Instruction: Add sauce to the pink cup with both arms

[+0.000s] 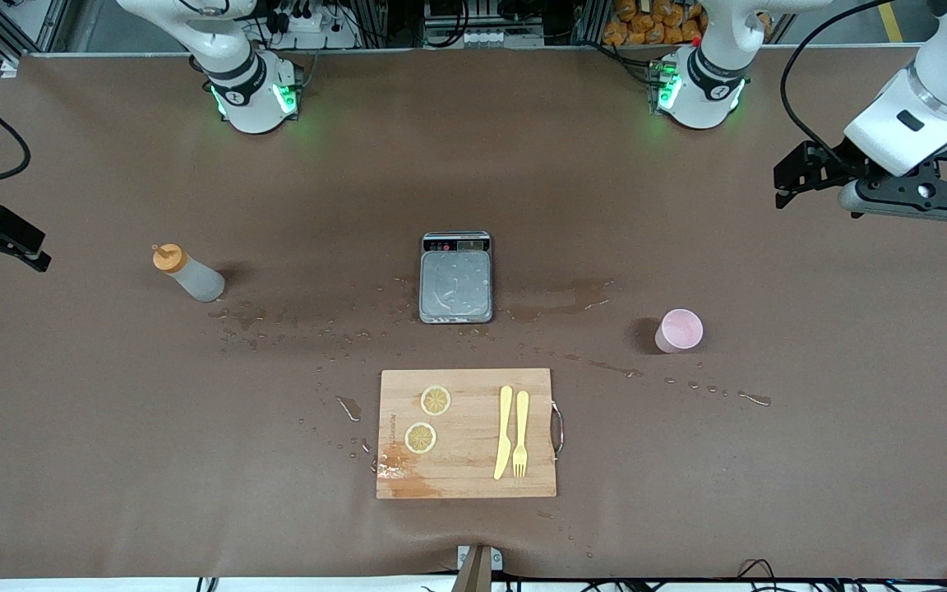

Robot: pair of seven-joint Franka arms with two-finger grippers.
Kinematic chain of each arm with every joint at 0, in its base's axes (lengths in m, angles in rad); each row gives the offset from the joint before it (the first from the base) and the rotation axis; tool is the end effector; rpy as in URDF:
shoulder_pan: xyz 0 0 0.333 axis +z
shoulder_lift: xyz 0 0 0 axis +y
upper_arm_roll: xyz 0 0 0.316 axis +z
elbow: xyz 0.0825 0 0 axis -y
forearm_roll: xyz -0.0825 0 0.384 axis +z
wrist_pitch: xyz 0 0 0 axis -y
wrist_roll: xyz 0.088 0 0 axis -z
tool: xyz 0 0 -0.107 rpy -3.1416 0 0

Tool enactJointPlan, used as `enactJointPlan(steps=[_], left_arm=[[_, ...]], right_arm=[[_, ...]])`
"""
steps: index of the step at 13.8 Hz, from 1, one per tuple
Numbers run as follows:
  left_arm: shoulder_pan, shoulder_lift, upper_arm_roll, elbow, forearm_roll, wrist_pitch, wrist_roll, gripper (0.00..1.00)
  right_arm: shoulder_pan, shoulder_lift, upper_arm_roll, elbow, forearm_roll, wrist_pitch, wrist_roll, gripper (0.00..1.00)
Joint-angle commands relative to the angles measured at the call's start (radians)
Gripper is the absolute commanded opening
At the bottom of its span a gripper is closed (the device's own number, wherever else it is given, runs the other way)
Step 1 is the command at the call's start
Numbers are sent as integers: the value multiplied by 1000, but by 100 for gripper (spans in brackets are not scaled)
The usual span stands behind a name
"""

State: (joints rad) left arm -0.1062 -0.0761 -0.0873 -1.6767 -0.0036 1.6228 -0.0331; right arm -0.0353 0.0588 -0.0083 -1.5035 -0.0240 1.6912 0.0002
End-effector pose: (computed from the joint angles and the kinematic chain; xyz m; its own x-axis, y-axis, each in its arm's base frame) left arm 0.5246 -0.1050 0.6202 0.9870 -0.1594 0.0220 -0.1594 -0.9872 -0.0023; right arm 0.5846 -0.0276 0.6346 0.9909 -0.0405 0.1285 -0.0440 -0.9987 0.0245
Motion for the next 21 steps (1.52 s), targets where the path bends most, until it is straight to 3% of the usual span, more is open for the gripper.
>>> enactJointPlan(steps=[1, 11, 17, 21], left_arm=[[6, 1, -3, 14, 5, -20, 21, 100], [8, 27, -3, 38, 7, -21, 19, 100], [8, 82, -3, 34, -7, -18, 18, 100], [8, 107, -3, 34, -7, -6, 16, 100]], right_arm=[[-11, -16, 7, -7, 9, -8, 4, 100], [-15, -13, 5, -3, 7, -22, 1, 100], [-104, -8, 4, -10, 56, -137, 4, 100], [-225, 38, 4, -12, 110, -192, 6, 100]])
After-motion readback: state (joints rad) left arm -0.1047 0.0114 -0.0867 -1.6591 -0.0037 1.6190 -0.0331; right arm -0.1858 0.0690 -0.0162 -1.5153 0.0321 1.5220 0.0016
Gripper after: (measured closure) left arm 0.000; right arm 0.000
